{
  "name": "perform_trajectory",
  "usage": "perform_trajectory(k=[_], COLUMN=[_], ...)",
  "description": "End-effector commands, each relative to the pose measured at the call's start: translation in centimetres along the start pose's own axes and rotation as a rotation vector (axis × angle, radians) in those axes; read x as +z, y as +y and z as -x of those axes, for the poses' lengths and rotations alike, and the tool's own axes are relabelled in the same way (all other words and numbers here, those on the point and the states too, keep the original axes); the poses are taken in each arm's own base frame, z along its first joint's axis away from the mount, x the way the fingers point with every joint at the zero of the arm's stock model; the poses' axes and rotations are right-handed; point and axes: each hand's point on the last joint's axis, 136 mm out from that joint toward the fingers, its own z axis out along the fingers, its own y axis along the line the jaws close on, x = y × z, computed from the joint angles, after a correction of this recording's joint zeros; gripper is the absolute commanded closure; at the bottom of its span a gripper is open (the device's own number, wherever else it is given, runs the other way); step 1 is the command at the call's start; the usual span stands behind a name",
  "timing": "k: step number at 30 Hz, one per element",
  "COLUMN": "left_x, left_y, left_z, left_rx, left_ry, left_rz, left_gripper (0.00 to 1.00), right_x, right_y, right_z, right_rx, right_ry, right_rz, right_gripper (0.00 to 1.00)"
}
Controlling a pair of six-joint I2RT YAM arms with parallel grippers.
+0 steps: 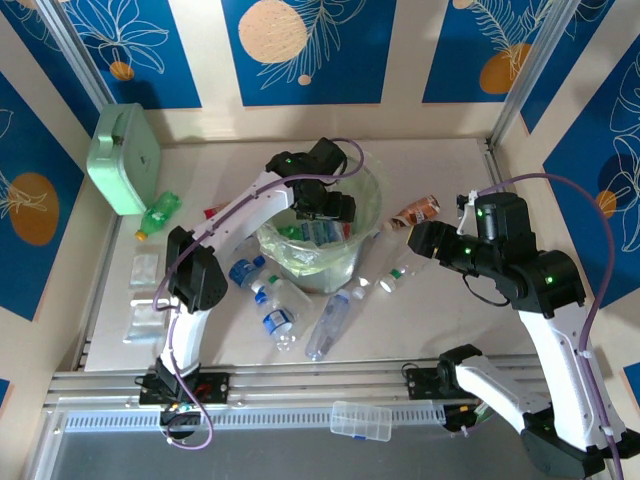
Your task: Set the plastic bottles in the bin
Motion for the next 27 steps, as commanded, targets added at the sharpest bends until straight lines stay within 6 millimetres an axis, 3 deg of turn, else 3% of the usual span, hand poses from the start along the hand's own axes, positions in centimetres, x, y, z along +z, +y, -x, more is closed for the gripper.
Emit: perform_trajectory(k=[1, 8, 18, 24, 27], left_x=[-1.6, -5.1, -14.3, -21.3, -24.4], left_y=[-0.8, -1.2, -2.5, -0.6, 2.4], left_z=[0.5, 1.6, 2.9, 3.6, 3.7], left_rx=[0.002, 0.029, 0.137, 0.156, 0.088], left_ry=[-0.032, -0.105, -0.314, -0.527, -0.625], left_rz=[-0.024, -0.037, -0.107, -0.044, 0.063], left_gripper=[0.16, 0.15, 0.18, 0.17, 0.17], right_x=[0.2, -0.5, -1.2, -1.6, -1.6], right_y=[-0.3, 0.0, 1.4, 3.7, 4.7], right_z=[-0.2, 0.4, 2.0, 2.7, 2.9], right_rx=[-0.021, -0.035, -0.060, -0.141, -0.222], right_ry=[0.006, -0.017, -0.048, -0.037, -0.035], right_rz=[-0.012, -0.003, 0.019, 0.071, 0.034], right_gripper=[0.32, 0.32, 0.32, 0.33, 0.32])
